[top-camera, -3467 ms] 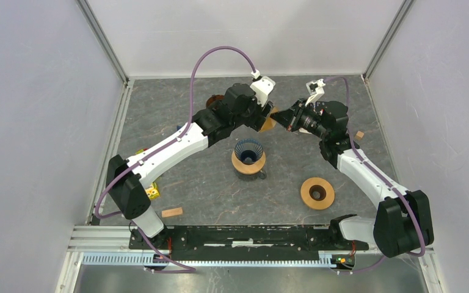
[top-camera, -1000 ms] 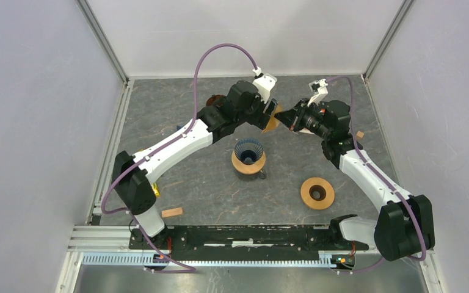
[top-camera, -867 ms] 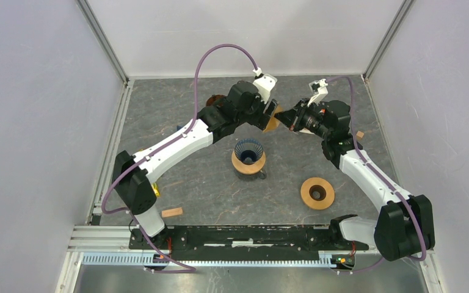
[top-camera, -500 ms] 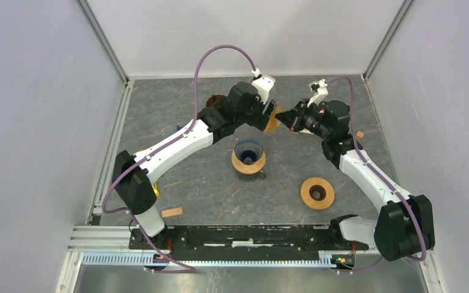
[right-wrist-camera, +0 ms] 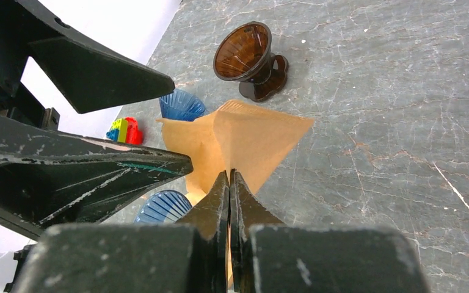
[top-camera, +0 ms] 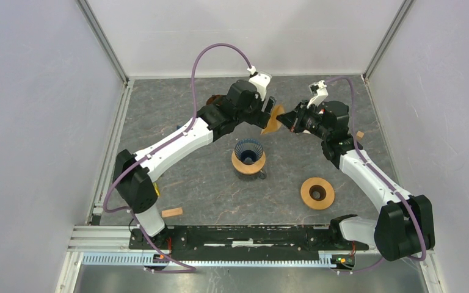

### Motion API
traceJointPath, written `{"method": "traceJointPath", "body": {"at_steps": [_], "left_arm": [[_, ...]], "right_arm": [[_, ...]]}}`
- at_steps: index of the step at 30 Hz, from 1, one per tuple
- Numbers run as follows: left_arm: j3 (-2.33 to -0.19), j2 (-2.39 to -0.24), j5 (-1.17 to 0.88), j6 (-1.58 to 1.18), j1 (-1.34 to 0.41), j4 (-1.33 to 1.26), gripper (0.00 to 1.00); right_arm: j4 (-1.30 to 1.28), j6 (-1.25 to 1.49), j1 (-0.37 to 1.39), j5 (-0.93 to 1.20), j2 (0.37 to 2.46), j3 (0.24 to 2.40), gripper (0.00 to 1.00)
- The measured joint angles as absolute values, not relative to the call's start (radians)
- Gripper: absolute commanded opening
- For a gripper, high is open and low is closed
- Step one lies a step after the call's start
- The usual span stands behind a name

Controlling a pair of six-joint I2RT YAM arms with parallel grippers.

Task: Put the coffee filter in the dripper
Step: Place the coffee filter in the coffee dripper.

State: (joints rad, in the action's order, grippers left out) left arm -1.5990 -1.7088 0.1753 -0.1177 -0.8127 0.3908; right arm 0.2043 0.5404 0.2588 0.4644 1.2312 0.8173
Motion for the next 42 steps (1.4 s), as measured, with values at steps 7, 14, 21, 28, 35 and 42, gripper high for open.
{"method": "traceJointPath", "body": {"at_steps": [7,14,21,28,35,42], "left_arm": [[-1.645,-1.751,0.154,-0.168,-0.808,0.408,0.87],[-1.649,-1.774,0.147,-0.186,-0.801,0.426,0.86],[-1.629,-1.774,0.113,-0.186,-0.799,0.411,0.79],[-1.614,-1.774,0.049,-0.186,-0.798,0.405,0.64],[-1.615,-1.774,0.001,-0.187,-0.798,0.39,0.45],[-1.626,-1.782,-0.014,-0.186,-0.798,0.389,0.21]], "right_arm": [[0.199,0.535,0.259,0.451,1.231,0.817,0.0],[0.192,0.531,0.259,0.442,1.231,0.819,0.0],[0.185,0.525,0.259,0.435,1.231,0.832,0.0],[0.185,0.525,0.259,0.432,1.231,0.832,0.0],[0.185,0.525,0.259,0.431,1.231,0.832,0.0],[0.185,0.525,0.259,0.431,1.231,0.832,0.0]]}}
